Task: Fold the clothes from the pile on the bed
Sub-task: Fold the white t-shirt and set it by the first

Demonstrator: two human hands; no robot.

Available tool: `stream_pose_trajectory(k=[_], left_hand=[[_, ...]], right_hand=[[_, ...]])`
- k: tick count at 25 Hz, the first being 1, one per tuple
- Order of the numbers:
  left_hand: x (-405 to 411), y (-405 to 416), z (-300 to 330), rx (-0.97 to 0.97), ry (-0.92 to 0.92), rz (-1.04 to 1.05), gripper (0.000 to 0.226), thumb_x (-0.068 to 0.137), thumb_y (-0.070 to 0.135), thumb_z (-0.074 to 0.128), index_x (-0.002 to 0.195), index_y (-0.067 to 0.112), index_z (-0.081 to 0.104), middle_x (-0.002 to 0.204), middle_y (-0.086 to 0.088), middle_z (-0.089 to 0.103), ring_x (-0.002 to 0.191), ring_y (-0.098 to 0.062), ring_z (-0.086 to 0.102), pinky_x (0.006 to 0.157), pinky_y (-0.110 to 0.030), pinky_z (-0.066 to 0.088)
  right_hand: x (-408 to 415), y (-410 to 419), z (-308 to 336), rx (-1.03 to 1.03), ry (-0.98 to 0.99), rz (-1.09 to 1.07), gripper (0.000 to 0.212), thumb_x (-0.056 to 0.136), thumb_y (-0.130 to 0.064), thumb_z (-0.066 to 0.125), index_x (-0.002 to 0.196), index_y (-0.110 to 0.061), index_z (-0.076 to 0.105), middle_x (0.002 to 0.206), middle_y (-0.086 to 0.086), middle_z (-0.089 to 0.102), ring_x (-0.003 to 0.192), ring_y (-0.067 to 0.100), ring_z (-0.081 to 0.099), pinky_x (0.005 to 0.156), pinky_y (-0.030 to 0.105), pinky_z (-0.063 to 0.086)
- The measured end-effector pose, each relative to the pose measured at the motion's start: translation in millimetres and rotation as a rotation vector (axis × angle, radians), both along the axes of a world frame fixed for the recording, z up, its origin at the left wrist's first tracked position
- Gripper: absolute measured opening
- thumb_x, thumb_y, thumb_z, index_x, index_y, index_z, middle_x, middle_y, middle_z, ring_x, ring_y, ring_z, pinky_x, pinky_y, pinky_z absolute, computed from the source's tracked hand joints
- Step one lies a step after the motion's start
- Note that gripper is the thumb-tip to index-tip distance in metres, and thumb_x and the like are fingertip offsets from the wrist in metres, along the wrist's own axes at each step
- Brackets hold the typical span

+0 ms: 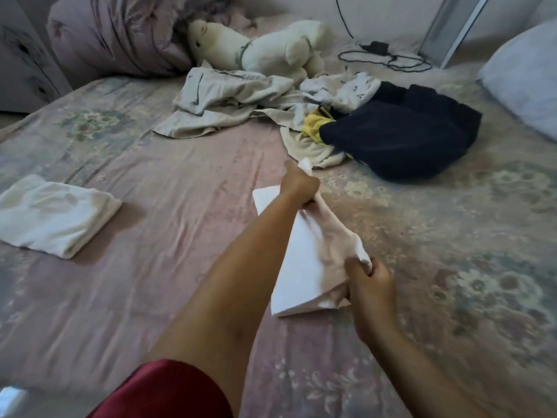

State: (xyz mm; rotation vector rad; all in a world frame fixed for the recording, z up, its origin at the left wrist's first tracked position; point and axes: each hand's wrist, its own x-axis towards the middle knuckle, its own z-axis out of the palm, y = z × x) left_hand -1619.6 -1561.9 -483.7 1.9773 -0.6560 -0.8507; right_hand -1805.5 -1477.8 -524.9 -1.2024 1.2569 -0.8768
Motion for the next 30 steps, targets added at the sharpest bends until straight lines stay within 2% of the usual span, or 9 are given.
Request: stream_pose_trajectory(k=[2,5,7,9,11,14,22,26,30], left_hand=[[-23.8,-12.7,-27.3,0.054,-0.021,-0.072,0.075,0.090,0.021,0.054,0.146,0.010,0.005,0.121,-0.019,0.055,0.101,-0.034,0.060,0.082,-0.043,0.054],[-33.2,-10.6,-44.2,0.082,0.088,-0.144,0.074,0.096,0.041,0.045,0.149,0.017,-0.001,0.106,-0.018,0.060,0.074,-0.029,0.064,0.058,-0.038,0.056],[-16.7,-5.4,-42.3,-0.073,-0.178,-0.135,0.059,0.099,0.036,0.038,0.149,0.017,0.013,0.128,-0.015,0.052,0.101,-0.030,0.060,0.082,-0.043,0.053],[3.3,9.9,-45.5,-0.089,-0.552,-0.282,0.051,0.101,0.028,0.034,0.149,0.020,0.020,0.146,-0.011,0.037,0.132,-0.026,0.037,0.109,-0.040,0.031],[12.4,28.8,-64.2,0.114,-0.867,-0.529,0.051,0.103,0.033,0.027,0.151,0.024,0.012,0.158,-0.004,0.015,0.145,-0.021,0.012,0.115,-0.042,0.009],[15.6,54.3,-109.7,0.252,-1.133,-0.564,0.060,0.094,0.053,0.011,0.149,0.030,0.018,0.157,-0.008,0.019,0.144,-0.031,0.019,0.111,-0.060,0.009],[25.7,42.8,-110.1,0.384,-1.089,-0.605,0.059,0.093,0.058,0.005,0.148,0.040,-0.006,0.160,-0.002,-0.002,0.146,-0.030,-0.002,0.110,-0.062,0.000],[22.2,50.2,-121.6,0.347,-1.112,-0.581,0.077,0.075,0.058,-0.013,0.148,0.041,0.003,0.159,-0.001,0.008,0.146,-0.028,0.004,0.110,-0.061,0.000],[24.0,57.2,-102.2,0.138,-1.136,-0.585,0.069,0.095,0.054,-0.001,0.143,0.025,0.038,0.147,-0.013,0.039,0.136,-0.030,0.036,0.104,-0.066,0.024]], right_hand=[[-16.8,-11.3,-11.2,0.030,0.079,-0.005,0.008,0.087,-0.008,0.052,0.091,-0.010,0.059,0.081,0.008,0.062,0.074,0.023,0.055,0.065,0.034,0.042],[-34.4,-26.6,-21.5,-0.047,0.397,0.159,0.044,0.086,-0.004,0.055,0.129,-0.004,0.046,0.122,0.015,0.055,0.103,0.025,0.052,0.078,0.029,0.039],[-36.4,-38.8,-24.7,-0.455,0.721,0.258,0.052,0.086,-0.012,0.056,0.136,-0.006,0.044,0.136,0.019,0.043,0.122,0.034,0.044,0.097,0.036,0.037],[-16.8,-51.2,-24.4,-0.675,0.782,0.418,0.055,0.085,-0.028,0.042,0.136,-0.006,0.047,0.146,0.023,0.034,0.134,0.039,0.033,0.109,0.045,0.031],[11.3,-63.7,-28.4,-0.652,0.836,0.652,0.071,0.084,-0.043,0.021,0.148,-0.012,0.027,0.158,0.014,0.008,0.146,0.029,0.007,0.118,0.043,0.012],[29.3,-76.7,-54.6,-0.710,1.047,0.871,0.075,0.082,-0.061,-0.001,0.150,-0.030,-0.005,0.158,0.000,-0.018,0.144,0.015,-0.018,0.118,0.042,-0.006],[35.8,-74.6,-56.6,-0.694,1.161,0.883,0.076,0.083,-0.070,0.003,0.148,-0.034,-0.013,0.155,0.006,-0.026,0.141,0.023,-0.027,0.114,0.044,-0.017],[35.8,-71.0,-73.0,-0.688,1.168,0.890,0.085,0.068,-0.072,-0.010,0.145,-0.038,-0.020,0.154,0.008,-0.028,0.141,0.024,-0.028,0.114,0.044,-0.017],[29.2,-83.0,-55.8,-0.702,1.082,0.990,0.096,0.061,-0.083,-0.013,0.146,-0.038,-0.017,0.155,0.005,-0.028,0.141,0.019,-0.028,0.116,0.042,-0.012]])
